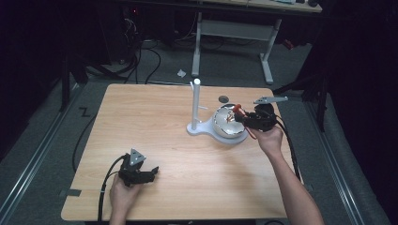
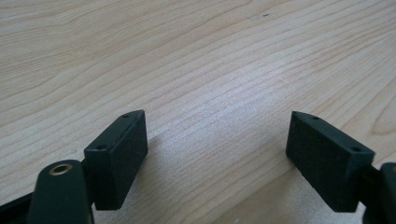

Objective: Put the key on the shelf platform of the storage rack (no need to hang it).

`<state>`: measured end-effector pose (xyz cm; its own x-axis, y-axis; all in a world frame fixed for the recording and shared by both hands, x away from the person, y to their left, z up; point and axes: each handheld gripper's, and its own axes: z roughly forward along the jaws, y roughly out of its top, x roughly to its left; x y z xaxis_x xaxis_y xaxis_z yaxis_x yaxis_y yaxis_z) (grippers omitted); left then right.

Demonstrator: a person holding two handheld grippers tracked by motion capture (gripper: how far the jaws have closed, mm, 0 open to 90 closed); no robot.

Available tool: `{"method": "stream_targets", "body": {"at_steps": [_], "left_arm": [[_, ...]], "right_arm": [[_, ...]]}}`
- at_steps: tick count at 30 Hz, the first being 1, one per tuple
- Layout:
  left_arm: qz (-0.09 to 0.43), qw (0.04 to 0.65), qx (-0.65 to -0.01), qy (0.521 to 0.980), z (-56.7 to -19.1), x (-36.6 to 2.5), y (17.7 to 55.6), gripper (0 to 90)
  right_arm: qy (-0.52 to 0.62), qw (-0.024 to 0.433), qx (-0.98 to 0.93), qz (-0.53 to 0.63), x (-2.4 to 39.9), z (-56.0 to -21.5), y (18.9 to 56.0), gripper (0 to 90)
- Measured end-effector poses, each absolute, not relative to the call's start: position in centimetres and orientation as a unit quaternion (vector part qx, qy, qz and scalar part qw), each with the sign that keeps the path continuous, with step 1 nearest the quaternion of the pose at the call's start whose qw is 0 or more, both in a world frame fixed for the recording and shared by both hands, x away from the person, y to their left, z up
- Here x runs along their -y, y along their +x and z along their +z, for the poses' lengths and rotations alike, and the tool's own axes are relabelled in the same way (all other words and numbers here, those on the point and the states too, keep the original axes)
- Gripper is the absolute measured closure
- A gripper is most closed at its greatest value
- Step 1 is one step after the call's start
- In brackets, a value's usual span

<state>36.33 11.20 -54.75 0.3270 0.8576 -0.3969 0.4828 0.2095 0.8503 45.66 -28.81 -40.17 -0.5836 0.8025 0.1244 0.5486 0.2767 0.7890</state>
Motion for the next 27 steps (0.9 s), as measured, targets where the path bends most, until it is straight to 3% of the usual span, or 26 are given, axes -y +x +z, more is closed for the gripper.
{"method": "stream_targets", "body": {"at_steps": [27], "left_arm": [[0.172,0.546,-0.554,0.605,-54.8,-11.2,36.3,21.0]], "right_arm": [[0.437,0.127,-0.800,0.391,27.1,-42.6,48.5,67.5]]}}
